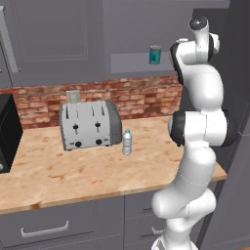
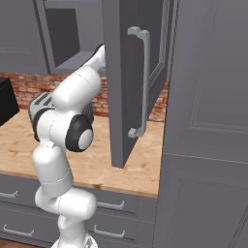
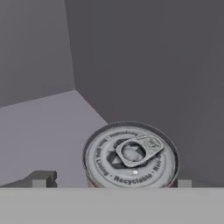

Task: Restock the canned food cabinet by taking the new fresh canned food from the counter and placing it in the cabinet. Then, take the old canned food from the cabinet and place it on the counter.

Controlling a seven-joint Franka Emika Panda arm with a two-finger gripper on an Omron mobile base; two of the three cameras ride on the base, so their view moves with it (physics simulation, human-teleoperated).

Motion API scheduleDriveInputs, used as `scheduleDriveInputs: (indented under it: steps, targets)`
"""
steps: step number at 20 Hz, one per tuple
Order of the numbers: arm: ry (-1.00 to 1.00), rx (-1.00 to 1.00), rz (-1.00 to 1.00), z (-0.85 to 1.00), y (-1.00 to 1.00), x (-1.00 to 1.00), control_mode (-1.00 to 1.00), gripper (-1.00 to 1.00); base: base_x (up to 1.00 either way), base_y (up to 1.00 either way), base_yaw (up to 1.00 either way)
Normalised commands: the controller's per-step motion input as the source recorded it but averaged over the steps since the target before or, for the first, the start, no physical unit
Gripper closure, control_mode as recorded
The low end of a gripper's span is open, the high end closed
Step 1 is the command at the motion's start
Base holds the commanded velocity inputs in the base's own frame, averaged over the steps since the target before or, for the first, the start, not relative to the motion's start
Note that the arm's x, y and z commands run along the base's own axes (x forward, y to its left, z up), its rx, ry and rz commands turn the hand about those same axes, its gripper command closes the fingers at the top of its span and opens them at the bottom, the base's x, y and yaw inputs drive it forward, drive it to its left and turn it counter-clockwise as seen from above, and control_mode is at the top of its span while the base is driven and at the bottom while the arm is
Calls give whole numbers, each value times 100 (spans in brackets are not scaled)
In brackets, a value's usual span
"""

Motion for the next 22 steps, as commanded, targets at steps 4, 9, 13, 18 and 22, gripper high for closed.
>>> scheduleDriveInputs:
  steps: [4,9,13,18,22]
  targets:
    - [0,-3,-1,-14,-11,6,-100,-100,0,0,0]
    - [0,-2,-3,-10,-9,0,-100,100,0,0,0]
    - [0,0,0,0,0,0,-100,100,0,0,0]
    - [0,0,0,0,1,-32,-100,100,0,0,0]
    - [-7,0,0,7,28,-72,-100,100,0,0,0]
